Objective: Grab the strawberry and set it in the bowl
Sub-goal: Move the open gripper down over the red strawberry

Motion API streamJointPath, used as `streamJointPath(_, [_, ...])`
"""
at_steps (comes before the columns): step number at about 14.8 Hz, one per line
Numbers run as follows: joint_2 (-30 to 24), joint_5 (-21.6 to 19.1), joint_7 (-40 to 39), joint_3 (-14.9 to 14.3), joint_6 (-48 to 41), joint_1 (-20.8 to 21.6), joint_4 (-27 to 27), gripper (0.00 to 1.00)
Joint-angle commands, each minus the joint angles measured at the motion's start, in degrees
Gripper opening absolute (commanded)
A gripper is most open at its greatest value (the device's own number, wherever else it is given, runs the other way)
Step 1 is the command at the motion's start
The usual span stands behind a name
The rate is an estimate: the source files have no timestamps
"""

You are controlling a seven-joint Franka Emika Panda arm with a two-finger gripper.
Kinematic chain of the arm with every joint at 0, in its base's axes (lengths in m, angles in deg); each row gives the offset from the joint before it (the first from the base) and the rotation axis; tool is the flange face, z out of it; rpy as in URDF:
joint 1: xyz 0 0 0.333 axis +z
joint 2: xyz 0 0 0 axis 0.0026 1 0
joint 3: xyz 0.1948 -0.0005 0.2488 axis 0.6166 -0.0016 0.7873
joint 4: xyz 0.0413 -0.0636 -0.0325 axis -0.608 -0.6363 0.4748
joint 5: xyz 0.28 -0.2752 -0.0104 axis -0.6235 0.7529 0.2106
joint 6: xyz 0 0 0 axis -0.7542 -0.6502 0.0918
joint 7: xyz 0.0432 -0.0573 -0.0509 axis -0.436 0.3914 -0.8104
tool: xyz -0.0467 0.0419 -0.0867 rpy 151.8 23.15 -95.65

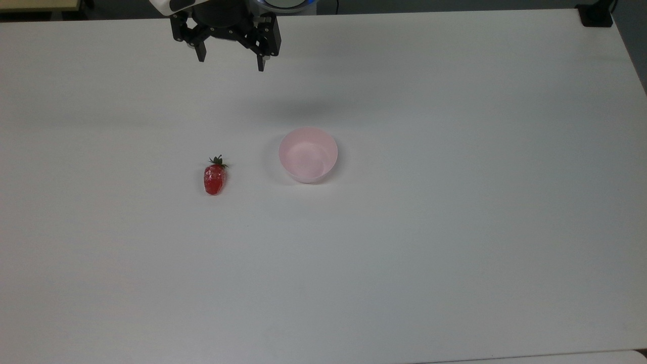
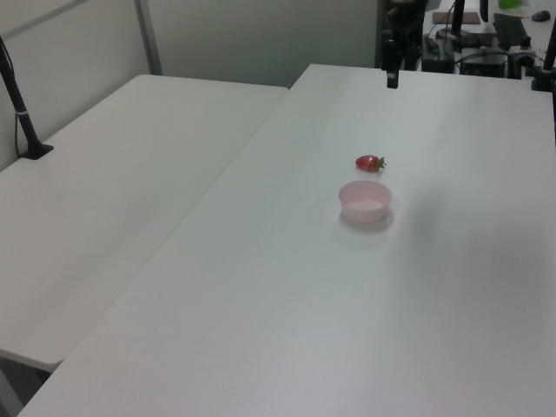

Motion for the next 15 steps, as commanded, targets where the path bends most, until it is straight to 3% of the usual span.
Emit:
streamJointPath(1, [-0.3, 1.0, -0.6, 0.0, 0.5, 0.3, -1.2, 1.0])
streamJointPath(9, [0.1, -0.9, -0.8, -0.3, 1.0, -1.0, -1.2, 1.0])
streamJointPath(15, [8.0, -2.2, -3.1, -2.0, 16.1, -3.5, -7.5, 0.99])
